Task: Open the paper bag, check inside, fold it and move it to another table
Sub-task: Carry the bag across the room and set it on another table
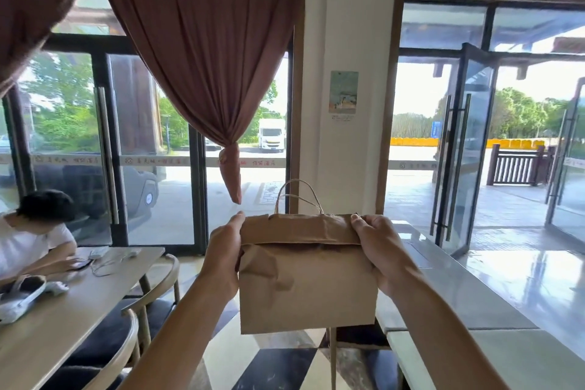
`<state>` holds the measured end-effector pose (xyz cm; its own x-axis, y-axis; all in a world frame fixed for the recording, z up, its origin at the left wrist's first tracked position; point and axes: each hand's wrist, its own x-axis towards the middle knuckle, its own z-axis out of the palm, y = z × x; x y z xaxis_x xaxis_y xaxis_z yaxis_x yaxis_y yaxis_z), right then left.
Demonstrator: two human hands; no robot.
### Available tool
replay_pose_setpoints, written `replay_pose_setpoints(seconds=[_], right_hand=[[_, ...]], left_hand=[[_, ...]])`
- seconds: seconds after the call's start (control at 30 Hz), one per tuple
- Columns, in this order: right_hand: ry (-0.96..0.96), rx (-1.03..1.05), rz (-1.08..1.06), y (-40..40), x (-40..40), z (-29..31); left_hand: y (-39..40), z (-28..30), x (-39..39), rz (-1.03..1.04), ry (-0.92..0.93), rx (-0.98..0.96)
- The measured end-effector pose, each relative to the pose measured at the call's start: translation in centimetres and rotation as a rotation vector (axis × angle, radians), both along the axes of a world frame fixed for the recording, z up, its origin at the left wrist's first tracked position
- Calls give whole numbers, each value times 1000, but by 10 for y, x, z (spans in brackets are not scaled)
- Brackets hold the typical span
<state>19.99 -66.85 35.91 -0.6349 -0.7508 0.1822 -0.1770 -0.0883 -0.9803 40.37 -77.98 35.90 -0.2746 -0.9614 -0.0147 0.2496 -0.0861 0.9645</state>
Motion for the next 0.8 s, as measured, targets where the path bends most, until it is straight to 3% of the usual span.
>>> replay_pose_setpoints(seconds=[0.4,0.8], right_hand=[[16,1,-68,-195,-143,11],[57,27,-196,-378,-242,-5]], left_hand=[[-201,17,-143,-51,-7,-35],[-405,-4,-261,-168,-5,-5]])
